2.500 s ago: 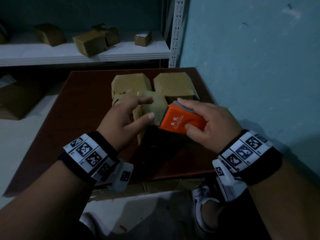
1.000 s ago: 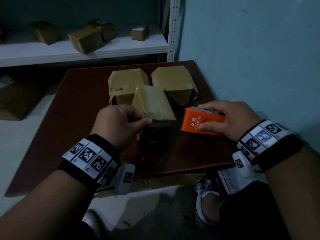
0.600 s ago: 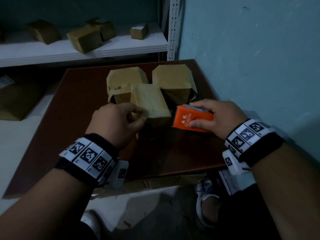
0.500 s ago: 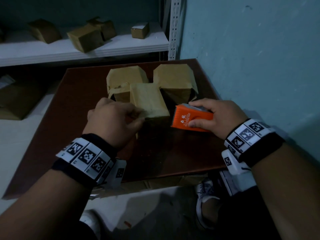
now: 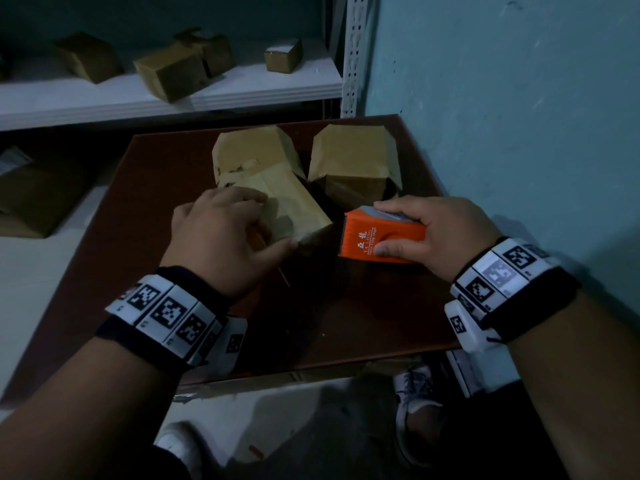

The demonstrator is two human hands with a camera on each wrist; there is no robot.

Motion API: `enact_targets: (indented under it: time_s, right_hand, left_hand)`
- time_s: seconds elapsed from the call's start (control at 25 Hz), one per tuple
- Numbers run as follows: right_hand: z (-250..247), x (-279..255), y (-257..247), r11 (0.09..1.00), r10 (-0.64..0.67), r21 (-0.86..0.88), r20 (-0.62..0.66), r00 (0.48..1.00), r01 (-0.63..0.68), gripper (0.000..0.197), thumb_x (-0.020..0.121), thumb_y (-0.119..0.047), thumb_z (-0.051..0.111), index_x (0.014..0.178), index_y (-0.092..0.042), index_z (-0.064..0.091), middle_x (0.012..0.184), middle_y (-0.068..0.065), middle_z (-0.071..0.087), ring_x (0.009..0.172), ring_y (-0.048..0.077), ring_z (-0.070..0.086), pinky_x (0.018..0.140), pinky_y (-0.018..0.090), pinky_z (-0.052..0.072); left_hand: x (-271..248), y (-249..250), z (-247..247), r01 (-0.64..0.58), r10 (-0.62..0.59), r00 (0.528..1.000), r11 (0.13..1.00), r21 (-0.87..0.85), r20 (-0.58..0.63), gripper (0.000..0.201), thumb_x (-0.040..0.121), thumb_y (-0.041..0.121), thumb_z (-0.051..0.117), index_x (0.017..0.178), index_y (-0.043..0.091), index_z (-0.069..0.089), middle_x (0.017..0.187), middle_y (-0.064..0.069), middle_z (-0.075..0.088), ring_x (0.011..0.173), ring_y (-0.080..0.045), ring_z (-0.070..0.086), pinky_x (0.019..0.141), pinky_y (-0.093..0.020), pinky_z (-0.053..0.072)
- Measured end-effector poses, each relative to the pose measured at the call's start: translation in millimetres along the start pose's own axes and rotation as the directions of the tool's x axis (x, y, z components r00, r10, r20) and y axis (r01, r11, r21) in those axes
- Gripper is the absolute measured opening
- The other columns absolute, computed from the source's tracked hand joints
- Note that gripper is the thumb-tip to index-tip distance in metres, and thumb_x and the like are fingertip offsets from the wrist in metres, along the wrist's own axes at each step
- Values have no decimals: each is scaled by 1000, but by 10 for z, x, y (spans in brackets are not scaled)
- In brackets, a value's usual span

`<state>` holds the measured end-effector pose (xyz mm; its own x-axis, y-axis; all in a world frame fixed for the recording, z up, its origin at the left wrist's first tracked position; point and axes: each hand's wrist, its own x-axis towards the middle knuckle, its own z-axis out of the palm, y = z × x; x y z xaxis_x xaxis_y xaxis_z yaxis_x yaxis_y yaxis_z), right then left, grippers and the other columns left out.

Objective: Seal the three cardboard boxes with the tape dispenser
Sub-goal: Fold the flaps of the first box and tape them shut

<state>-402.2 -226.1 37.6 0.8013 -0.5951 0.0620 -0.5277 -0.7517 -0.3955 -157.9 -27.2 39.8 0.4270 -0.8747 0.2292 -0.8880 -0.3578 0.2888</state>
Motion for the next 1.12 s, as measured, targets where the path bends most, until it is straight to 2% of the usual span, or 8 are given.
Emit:
enact_targets:
  time_s: [0.16, 0.28, 0.44, 0.56, 0.68, 0.8, 1.0, 1.12]
  right_hand:
    - [-27, 28, 3, 997, 2, -77, 15, 1000, 0, 90, 69, -92, 43, 146, -47, 54, 133, -10, 70, 115, 18, 66, 101, 42, 50]
    - [-50, 20, 1, 997, 0, -82, 8, 1000, 1, 89, 70, -89, 44, 146, -45, 55, 135, -9, 69, 118, 19, 66, 104, 45, 49]
    - [-95, -28, 40, 999, -14, -53, -26, 1000, 12, 85, 72, -86, 50, 145, -43, 58, 132, -8, 72, 114, 19, 68, 100, 39, 49]
    - [-159, -61, 92, 999, -18, -45, -67, 998, 15, 84, 75, -92, 51, 144, -43, 59, 129, -8, 73, 109, 18, 70, 94, 33, 47]
    - [-183, -85, 106, 996, -38, -79, -74, 997, 32, 85, 74, -90, 48, 143, -43, 60, 133, -8, 72, 112, 19, 70, 100, 42, 52]
    - [-181, -72, 62, 991, -52, -124, -46, 998, 46, 86, 74, -90, 45, 144, -43, 59, 138, -10, 69, 119, 20, 68, 103, 49, 50]
    - [-166, -35, -5, 962, -30, -270, 10, 1000, 32, 90, 75, -91, 32, 151, -46, 49, 140, -8, 67, 123, 22, 64, 104, 47, 42]
    - [-166, -18, -2, 965, -28, -260, 29, 999, 34, 90, 74, -92, 35, 150, -46, 51, 140, -8, 67, 124, 21, 64, 106, 47, 43]
  left_hand:
    - [118, 109, 128, -75, 75, 997, 997, 8, 18, 82, 71, 93, 50, 120, 29, 64, 136, 3, 63, 138, -23, 52, 110, -57, 45]
    - [178, 191, 201, -162, 163, 985, 986, -27, 54, 68, 78, 80, 61, 116, 25, 71, 152, 0, 56, 150, -24, 40, 116, -54, 42]
    - [210, 199, 206, -185, 191, 978, 980, -71, 81, 64, 77, 68, 70, 122, 24, 70, 140, 1, 64, 127, -24, 59, 95, -38, 50]
    - [214, 144, 217, -237, 245, 965, 967, -92, 95, 62, 78, 66, 71, 130, 34, 71, 143, 6, 60, 133, -21, 56, 99, -45, 54]
    - [233, 83, 226, -263, 276, 953, 958, -115, 121, 56, 79, 61, 73, 129, 34, 73, 143, 7, 59, 134, -19, 56, 100, -51, 55]
    - [250, 12, 208, -310, 340, 926, 933, -184, 161, 53, 79, 57, 76, 126, 33, 75, 144, 10, 58, 137, -14, 54, 105, -49, 53]
    - [185, 166, 280, -257, 270, 960, 953, -158, 71, 57, 79, 74, 67, 106, 26, 79, 141, 5, 62, 125, -19, 63, 99, -48, 56]
    - [186, 221, 337, -283, 292, 954, 952, -122, 72, 47, 83, 60, 67, 101, 18, 77, 143, -5, 65, 138, -26, 56, 115, -60, 42]
